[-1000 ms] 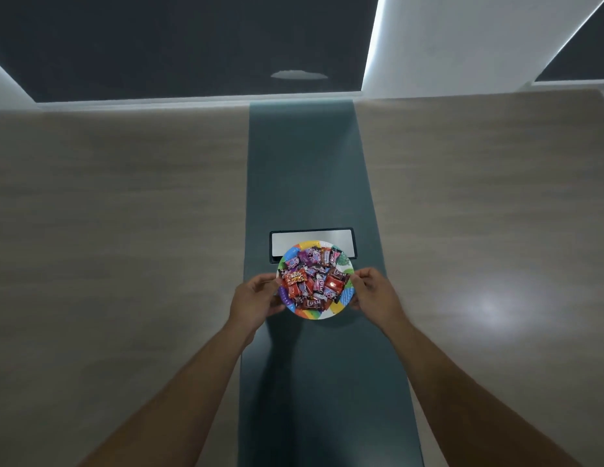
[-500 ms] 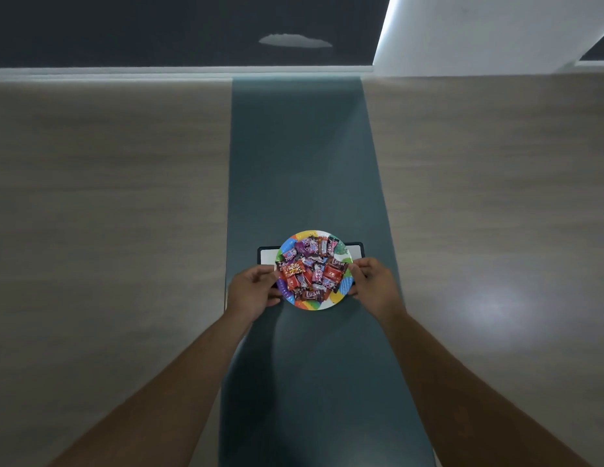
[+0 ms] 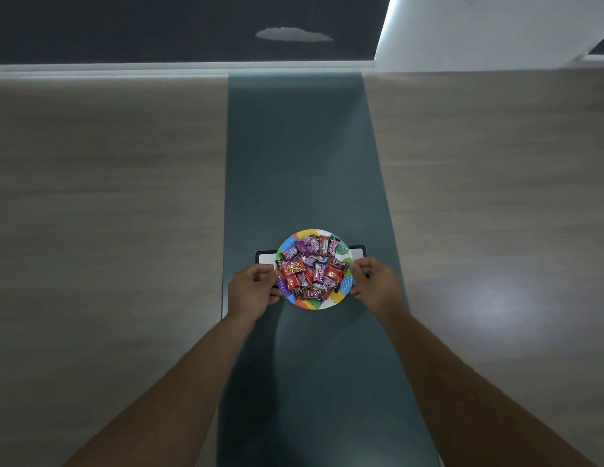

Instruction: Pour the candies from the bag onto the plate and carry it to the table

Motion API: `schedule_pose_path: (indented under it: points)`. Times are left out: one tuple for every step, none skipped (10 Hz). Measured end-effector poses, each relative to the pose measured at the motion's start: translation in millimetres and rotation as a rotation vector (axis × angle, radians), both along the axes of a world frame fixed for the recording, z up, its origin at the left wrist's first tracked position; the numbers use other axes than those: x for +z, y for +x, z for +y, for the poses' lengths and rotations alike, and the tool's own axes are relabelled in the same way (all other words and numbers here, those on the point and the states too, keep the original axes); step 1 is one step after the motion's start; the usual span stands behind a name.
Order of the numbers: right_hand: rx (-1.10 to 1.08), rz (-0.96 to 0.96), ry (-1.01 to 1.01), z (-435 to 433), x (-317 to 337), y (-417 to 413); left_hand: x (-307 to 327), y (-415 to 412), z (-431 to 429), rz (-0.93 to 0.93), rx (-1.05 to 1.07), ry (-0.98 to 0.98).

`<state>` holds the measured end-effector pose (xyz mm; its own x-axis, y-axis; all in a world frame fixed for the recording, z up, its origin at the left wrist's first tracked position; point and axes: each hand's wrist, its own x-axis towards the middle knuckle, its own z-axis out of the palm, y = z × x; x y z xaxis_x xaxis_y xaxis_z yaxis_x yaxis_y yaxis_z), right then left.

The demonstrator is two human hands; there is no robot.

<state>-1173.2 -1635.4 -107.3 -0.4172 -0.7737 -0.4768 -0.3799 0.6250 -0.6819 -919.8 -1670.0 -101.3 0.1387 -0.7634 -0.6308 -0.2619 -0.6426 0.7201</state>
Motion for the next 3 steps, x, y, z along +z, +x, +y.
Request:
schedule_pose_path:
  points:
    - [0.079,0.140,-0.027,1,1,-3,4,4,0,0.039,0.002,0.012]
    - [0.148,0.380,-0.110,14,0,-11,8,14,6,0.012,0.026,-0.042]
    - [0.264,0.570,-0.325,43,-2,-14,15,23,35,-0.219,-0.008,-0.251]
